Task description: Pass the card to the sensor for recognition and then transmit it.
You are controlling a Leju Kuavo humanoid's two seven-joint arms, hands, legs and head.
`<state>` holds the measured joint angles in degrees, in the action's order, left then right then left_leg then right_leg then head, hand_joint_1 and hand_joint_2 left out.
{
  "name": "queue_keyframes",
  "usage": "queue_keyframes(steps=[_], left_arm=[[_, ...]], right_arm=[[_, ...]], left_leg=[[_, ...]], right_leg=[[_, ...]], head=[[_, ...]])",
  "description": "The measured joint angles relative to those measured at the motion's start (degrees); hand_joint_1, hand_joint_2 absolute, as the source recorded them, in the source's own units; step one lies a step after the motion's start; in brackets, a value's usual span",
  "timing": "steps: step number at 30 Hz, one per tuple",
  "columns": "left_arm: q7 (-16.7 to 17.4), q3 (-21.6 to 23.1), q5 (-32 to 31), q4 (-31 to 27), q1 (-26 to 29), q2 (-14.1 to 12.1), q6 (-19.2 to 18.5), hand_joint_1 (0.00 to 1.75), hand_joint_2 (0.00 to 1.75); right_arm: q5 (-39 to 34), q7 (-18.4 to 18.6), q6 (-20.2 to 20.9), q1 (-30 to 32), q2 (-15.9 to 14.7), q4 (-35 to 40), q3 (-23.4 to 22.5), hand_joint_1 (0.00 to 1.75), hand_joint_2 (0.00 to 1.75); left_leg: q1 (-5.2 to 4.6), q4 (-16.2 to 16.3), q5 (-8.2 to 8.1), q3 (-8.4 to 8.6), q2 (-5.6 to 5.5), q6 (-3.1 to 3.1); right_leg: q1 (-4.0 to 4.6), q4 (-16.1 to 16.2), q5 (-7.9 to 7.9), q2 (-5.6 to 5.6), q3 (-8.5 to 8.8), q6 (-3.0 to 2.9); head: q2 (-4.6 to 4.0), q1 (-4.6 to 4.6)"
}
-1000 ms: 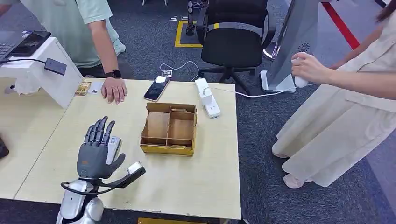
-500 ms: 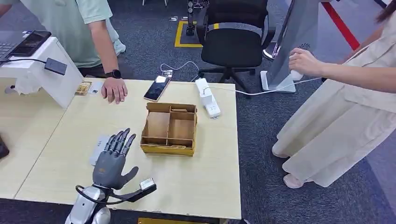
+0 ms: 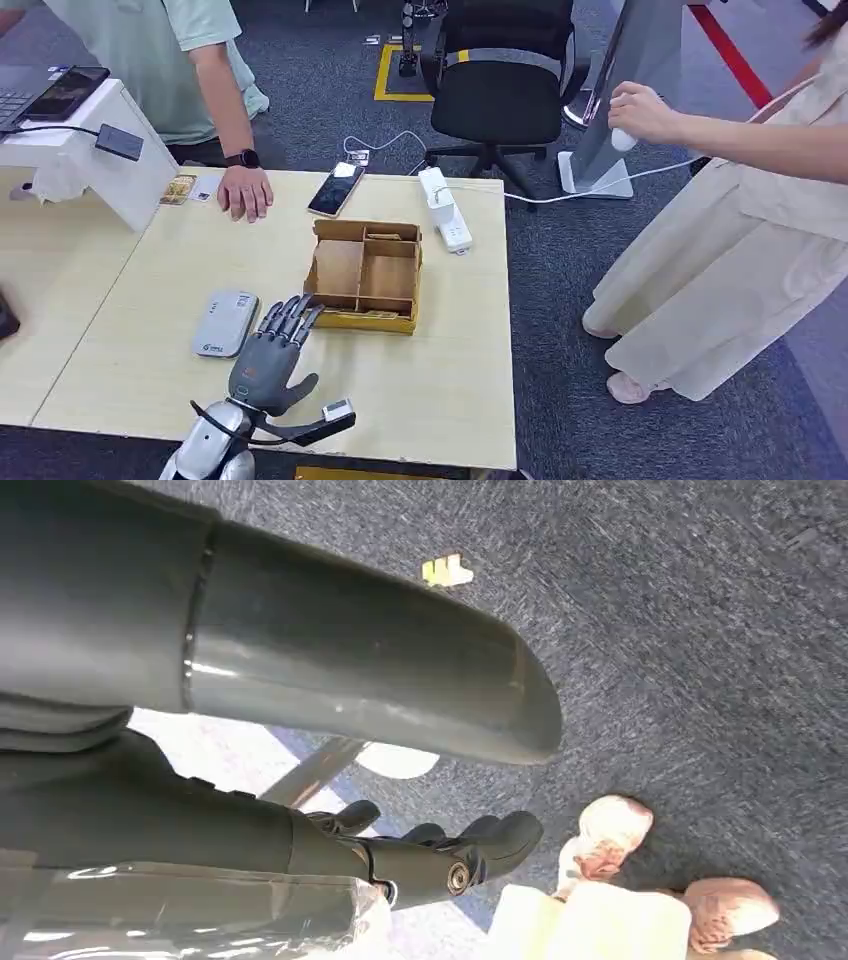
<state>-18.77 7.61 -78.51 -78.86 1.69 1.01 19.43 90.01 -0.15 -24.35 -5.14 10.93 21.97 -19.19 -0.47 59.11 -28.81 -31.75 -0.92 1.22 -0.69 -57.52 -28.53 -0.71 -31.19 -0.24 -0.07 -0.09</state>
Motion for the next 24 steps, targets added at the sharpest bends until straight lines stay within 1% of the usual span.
queue_keyframes(steps=[2,5,12,24], left_arm=[[0.04,0.24,-0.24,0.37,-0.72,-0.04,0.00,0.00,1.75],[1.13,1.05,-1.11,1.00,-1.83,-0.11,-0.02,0.00,1.75],[2.88,1.09,-1.42,1.73,-4.04,-0.07,0.39,0.00,1.75],[2.97,1.09,-1.57,1.73,-5.24,0.04,0.20,0.00,1.75]], right_arm=[[0.00,0.00,0.09,-0.10,0.00,-0.07,0.39,0.00,0.00],[0.00,-0.02,0.17,-0.29,0.00,-0.20,0.85,0.00,0.00],[0.00,0.04,0.33,-0.47,-0.02,-0.48,1.70,0.00,0.00],[0.00,0.04,0.50,-0.47,-0.02,-0.55,2.10,0.00,0.00]], left_leg=[[0.00,0.00,0.00,0.00,0.00,0.00],[0.00,0.00,0.01,0.00,0.00,0.01],[0.00,0.00,0.00,0.00,0.00,0.00],[0.00,0.00,0.00,0.00,0.00,0.00]], right_leg=[[0.00,0.00,0.00,0.00,0.00,0.00],[0.00,0.00,0.00,0.00,0.01,0.00],[0.00,0.00,0.00,0.00,0.00,0.00],[0.00,0.00,0.00,-0.01,0.00,0.00]], head=[[0.00,-0.02],[0.02,0.00],[0.00,0.00],[0.00,0.00]])
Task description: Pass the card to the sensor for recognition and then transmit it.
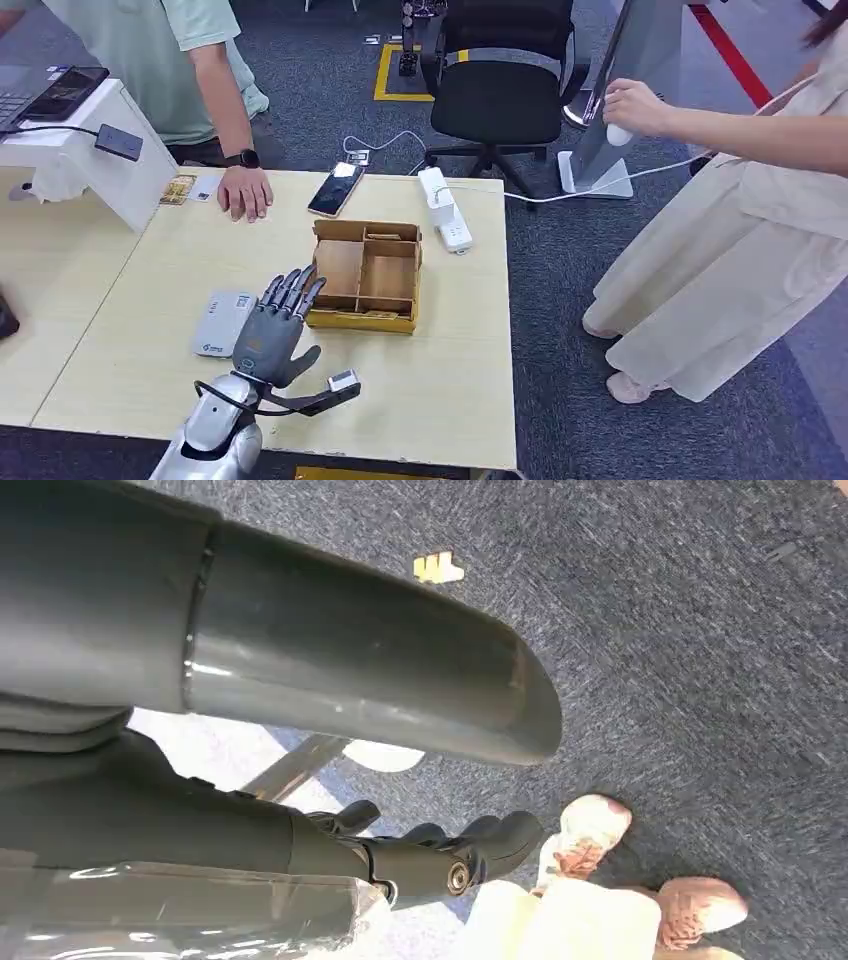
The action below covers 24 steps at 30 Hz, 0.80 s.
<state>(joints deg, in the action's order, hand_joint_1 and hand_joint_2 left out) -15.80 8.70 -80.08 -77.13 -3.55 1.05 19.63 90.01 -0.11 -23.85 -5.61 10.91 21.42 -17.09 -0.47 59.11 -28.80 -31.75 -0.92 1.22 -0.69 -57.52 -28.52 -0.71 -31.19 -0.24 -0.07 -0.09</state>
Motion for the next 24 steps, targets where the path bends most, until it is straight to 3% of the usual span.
queue_keyframes(steps=[24], left_arm=[[0.90,0.00,0.18,2.73,-1.69,1.55,-0.16,0.00,1.75]], right_arm=[[0.00,-0.04,0.37,0.00,0.02,-0.39,0.31,0.00,0.00]], left_leg=[[0.00,0.00,0.00,0.00,0.00,0.00]], right_leg=[[0.00,0.00,0.00,0.00,0.00,0.00]], head=[[0.02,0.00]])
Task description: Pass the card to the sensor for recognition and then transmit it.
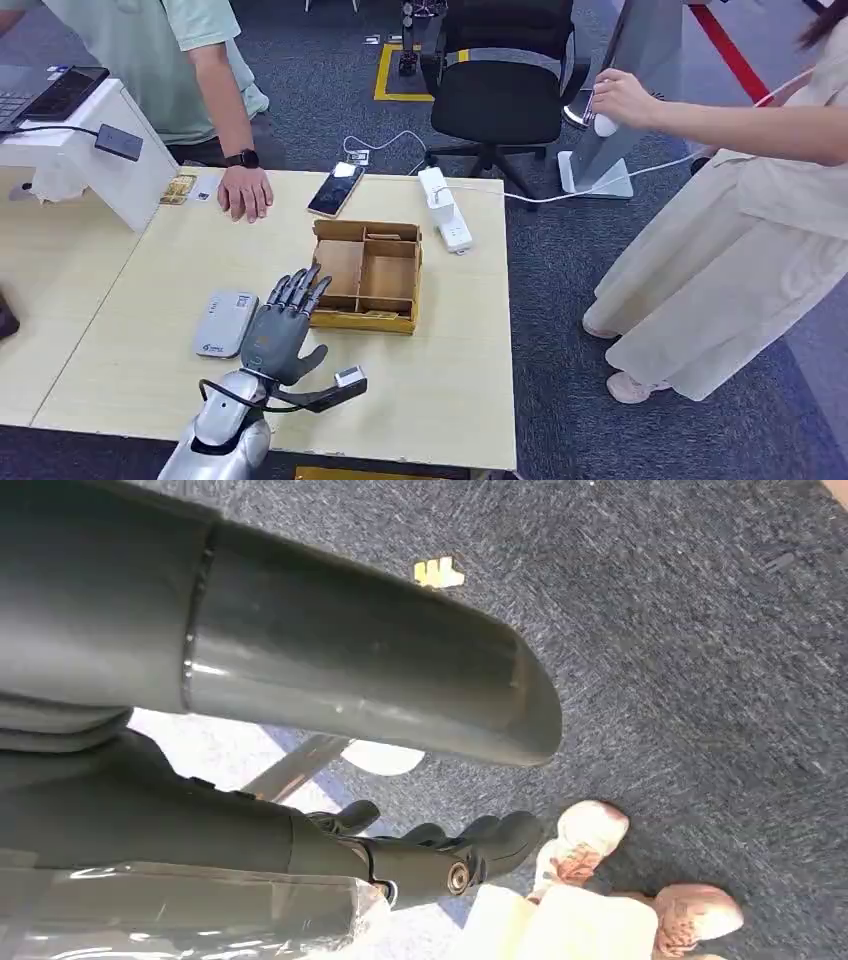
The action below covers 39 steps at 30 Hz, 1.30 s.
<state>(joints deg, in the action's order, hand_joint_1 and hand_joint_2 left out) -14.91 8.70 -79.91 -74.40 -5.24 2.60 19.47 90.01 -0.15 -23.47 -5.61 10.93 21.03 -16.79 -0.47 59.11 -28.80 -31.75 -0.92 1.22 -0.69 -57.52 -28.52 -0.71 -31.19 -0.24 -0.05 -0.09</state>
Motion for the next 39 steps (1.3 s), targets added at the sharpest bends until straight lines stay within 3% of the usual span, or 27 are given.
queue_keyframes(steps=[10,39], left_arm=[[0.81,0.00,-2.30,-0.02,-0.87,0.52,1.99,0.00,1.75],[0.96,0.00,-2.45,0.15,-0.99,1.38,1.66,0.00,1.75]], right_arm=[[0.00,0.17,0.20,0.01,0.00,0.00,0.72,0.00,0.00],[0.00,0.17,0.15,0.04,0.00,0.00,0.79,0.00,0.00]], left_leg=[[0.00,0.00,0.00,0.00,0.00,0.00],[0.00,0.00,0.00,0.00,0.00,0.00]], right_leg=[[0.00,0.00,0.00,0.00,0.00,0.00],[0.00,0.00,0.00,0.00,0.00,0.00]], head=[[-0.02,0.00],[0.00,0.00]])
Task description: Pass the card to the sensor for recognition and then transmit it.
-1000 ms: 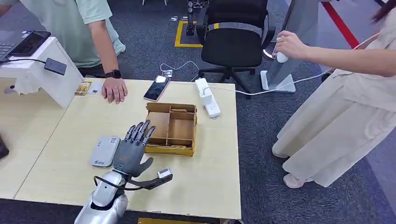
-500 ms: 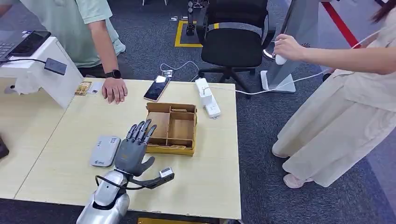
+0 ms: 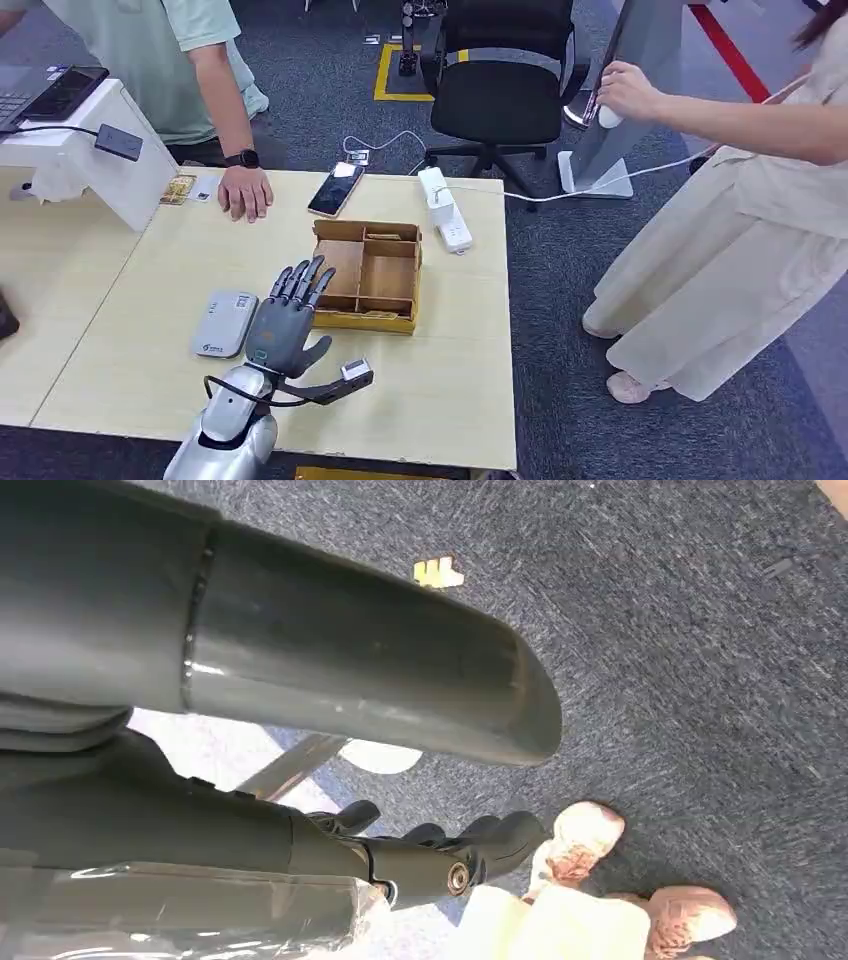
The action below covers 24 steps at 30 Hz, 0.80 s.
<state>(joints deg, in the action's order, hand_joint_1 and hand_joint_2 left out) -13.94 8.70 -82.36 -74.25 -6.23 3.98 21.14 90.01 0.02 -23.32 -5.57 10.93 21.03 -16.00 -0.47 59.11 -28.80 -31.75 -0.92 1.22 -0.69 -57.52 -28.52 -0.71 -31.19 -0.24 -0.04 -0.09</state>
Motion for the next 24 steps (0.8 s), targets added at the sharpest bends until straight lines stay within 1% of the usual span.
queue_keyframes(steps=[5,9,12,15,24], left_arm=[[-0.06,0.00,0.22,0.37,-0.11,0.00,0.00,0.00,1.75],[-2.21,0.00,1.71,0.33,-0.11,0.29,-0.33,0.00,1.75],[-2.95,0.04,2.27,0.28,-0.15,0.96,-0.74,0.00,1.75],[-2.95,0.09,3.17,0.26,-0.22,1.29,-1.14,0.00,1.75],[-2.91,0.13,3.10,0.24,-0.36,1.35,-1.20,0.00,1.75]], right_arm=[[0.00,0.00,-0.02,0.01,-0.02,0.00,-0.02,0.00,0.00],[0.00,0.00,-0.02,-0.01,-0.02,0.00,0.00,0.00,0.00],[0.00,0.00,0.00,-0.03,-0.02,0.00,0.09,0.00,0.00],[0.00,-0.02,0.00,-0.04,0.00,0.00,0.11,0.00,0.00],[0.00,0.00,0.07,-0.03,-0.02,-0.02,0.22,0.00,0.00]], left_leg=[[0.00,0.00,0.00,0.00,0.00,0.00],[0.00,0.00,0.00,0.00,0.00,0.00],[0.00,0.00,0.00,0.00,0.00,0.00],[0.00,0.00,0.00,0.00,0.00,0.00],[0.00,0.00,0.00,0.00,0.00,0.00]], right_leg=[[0.00,0.00,0.00,0.00,0.00,0.00],[0.00,0.00,0.00,0.00,0.00,0.00],[0.00,0.00,0.00,0.00,0.00,0.00],[0.00,0.00,0.00,0.00,0.00,0.00],[0.00,0.00,0.00,0.00,0.00,0.00]], head=[[-0.02,0.00],[-0.02,-0.02],[-0.02,0.00],[-0.02,-0.02],[0.00,0.00]])
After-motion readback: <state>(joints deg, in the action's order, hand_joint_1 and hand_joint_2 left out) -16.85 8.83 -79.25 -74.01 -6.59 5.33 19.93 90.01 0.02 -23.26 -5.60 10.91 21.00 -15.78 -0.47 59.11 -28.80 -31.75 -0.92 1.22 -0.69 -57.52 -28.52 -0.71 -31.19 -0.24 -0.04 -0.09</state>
